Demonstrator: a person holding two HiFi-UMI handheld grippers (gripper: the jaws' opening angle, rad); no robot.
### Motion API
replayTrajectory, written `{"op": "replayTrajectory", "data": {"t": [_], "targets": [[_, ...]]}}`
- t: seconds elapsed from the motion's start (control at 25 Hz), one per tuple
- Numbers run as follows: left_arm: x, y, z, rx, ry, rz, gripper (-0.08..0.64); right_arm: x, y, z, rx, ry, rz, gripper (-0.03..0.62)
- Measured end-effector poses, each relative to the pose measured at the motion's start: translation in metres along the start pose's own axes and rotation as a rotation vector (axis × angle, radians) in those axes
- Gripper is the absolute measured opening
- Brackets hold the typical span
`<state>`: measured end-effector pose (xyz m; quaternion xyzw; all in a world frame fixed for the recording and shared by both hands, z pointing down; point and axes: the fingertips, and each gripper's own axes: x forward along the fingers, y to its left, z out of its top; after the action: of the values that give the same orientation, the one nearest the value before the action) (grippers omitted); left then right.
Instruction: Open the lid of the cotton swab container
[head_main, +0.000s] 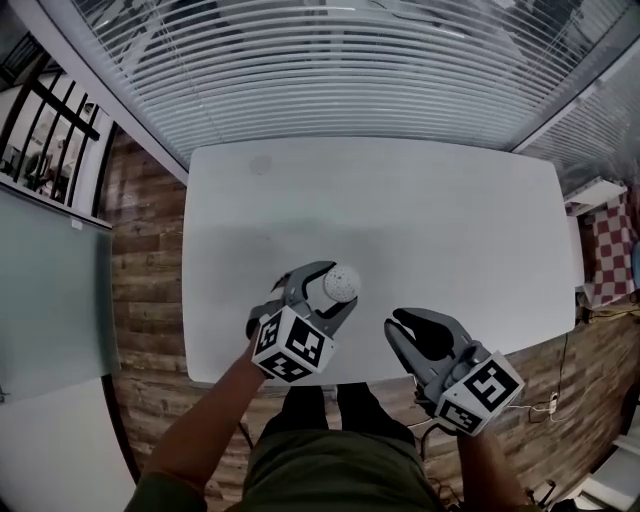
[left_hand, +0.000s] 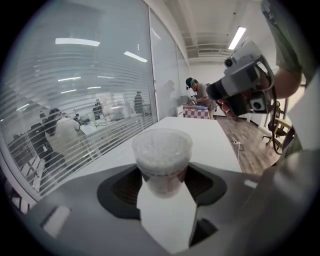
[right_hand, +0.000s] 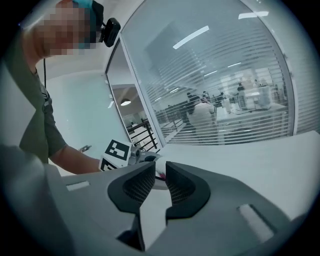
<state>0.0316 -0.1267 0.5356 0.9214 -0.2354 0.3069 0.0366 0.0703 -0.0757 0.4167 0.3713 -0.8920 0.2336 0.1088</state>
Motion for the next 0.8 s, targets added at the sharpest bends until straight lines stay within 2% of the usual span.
{"op": "replayTrajectory", "data": {"t": [0.28,0.52,0.8], "targets": [[-0.035,-0.010,0.051,0.038,0.002,-0.001,0.268,-0.004,0.020,0.041,-0.179,-0.010,0.040,0.119],[-0.054,-0.025,0.079,0.042,-0.003,-0.018,0.268,-0.008,0.036,0.061,-0.276,-0.003,0.101,0.203],[-0.061,-0.032,0.094,0.030,-0.011,-0.008,0.268,-0.009,0.041,0.067,-0.326,0.022,0.137,0.245]]}}
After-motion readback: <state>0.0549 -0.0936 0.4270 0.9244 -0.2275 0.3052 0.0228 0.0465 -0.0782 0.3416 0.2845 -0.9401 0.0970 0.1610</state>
